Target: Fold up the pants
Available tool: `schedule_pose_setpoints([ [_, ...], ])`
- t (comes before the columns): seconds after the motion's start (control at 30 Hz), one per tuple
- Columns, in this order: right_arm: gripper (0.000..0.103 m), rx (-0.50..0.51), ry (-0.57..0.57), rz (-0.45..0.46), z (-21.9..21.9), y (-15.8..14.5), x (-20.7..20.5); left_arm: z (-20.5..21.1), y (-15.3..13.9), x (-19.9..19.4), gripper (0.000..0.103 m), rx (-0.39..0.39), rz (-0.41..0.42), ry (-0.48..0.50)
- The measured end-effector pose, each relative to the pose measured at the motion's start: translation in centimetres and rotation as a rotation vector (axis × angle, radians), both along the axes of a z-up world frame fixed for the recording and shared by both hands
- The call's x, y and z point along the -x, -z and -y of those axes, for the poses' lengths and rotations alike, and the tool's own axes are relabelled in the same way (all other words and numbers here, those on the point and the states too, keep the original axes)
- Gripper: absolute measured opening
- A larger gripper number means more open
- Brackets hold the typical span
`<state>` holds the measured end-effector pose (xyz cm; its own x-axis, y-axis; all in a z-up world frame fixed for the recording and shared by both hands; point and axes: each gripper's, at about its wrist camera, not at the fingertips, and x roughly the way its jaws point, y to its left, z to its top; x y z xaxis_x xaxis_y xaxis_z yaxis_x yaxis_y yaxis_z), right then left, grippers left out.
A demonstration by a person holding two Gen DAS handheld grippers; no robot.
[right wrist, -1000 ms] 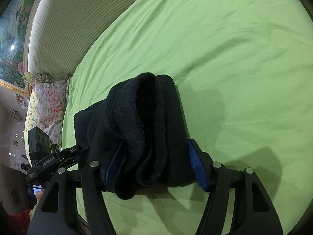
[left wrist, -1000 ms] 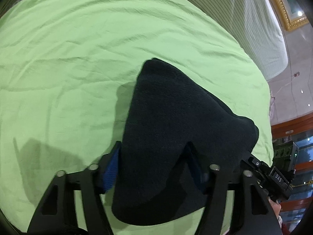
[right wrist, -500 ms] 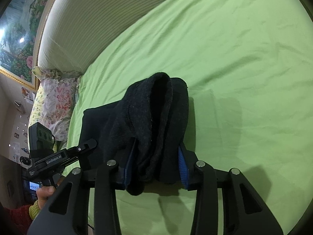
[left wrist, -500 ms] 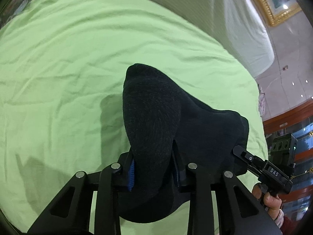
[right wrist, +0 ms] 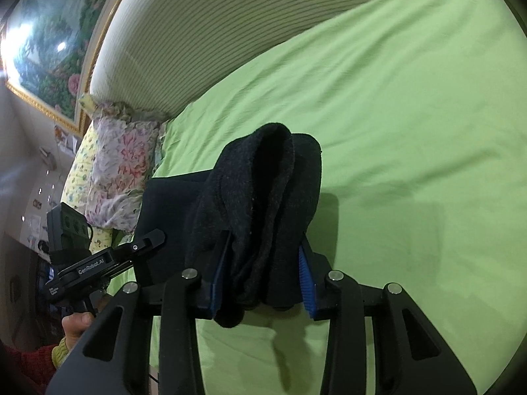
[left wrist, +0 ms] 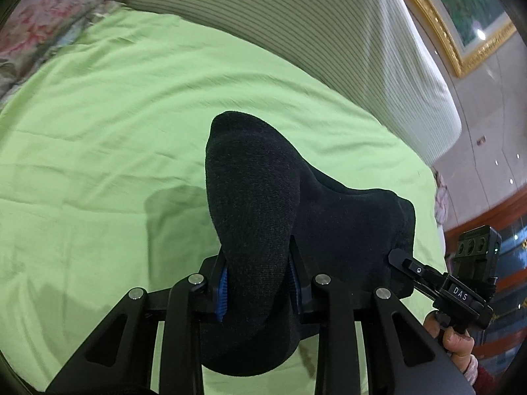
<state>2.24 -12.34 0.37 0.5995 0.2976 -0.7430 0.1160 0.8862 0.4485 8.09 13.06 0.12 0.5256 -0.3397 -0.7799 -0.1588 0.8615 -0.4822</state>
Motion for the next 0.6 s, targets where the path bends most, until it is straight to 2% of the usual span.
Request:
schedule_pose_setpoints([
  [0.23, 0.04, 0.035, -0.079, -0.012, -3.1, 0.6, -3.8, -4.3, 0.0, 0.4, 0.029, -0.026, -0.006, -0.081],
  [0.6, 0.04, 0.081, -0.16, -0.034, -5.8, 2.4, -7.5, -7.1, 1.6, -0.6, 0.029, -0.066, -0.023, -0.128],
])
